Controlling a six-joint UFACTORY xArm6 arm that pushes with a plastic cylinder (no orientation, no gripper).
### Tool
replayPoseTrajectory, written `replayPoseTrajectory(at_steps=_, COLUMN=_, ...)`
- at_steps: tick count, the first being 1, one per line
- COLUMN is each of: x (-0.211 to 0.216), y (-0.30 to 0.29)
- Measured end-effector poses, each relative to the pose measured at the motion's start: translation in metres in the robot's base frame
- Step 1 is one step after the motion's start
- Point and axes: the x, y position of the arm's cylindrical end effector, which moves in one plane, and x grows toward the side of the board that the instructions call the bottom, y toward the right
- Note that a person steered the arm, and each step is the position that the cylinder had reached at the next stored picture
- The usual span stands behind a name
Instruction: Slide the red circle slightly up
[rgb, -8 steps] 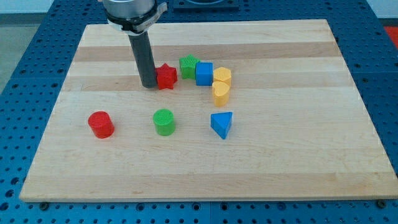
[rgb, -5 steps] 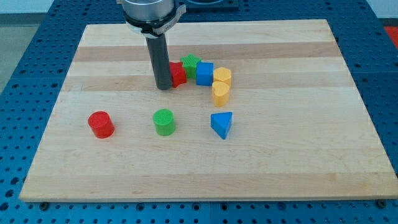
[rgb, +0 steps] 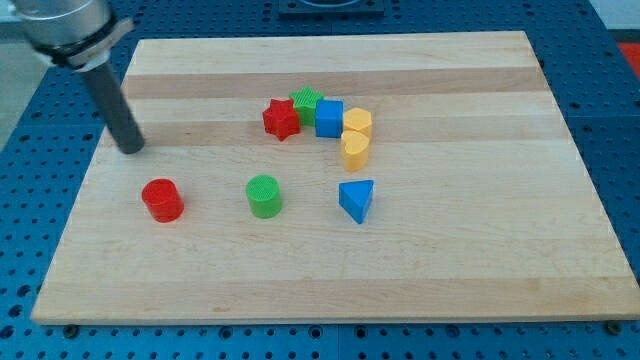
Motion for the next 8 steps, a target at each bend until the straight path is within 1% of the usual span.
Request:
replayPoseTrajectory(at_steps=1, x=0.05, y=-0.022)
replayPoseTrajectory(at_steps=2, x=0.12, y=-0.018)
replayPoseTrajectory(at_steps=3, x=0.137, y=-0.011)
replayPoseTrajectory(at_steps=6, x=0.075, y=0.109)
replayPoseTrajectory(at_steps=7, x=0.042, y=0.147)
replayPoseTrajectory(at_steps=8, x=0.022, y=0.172)
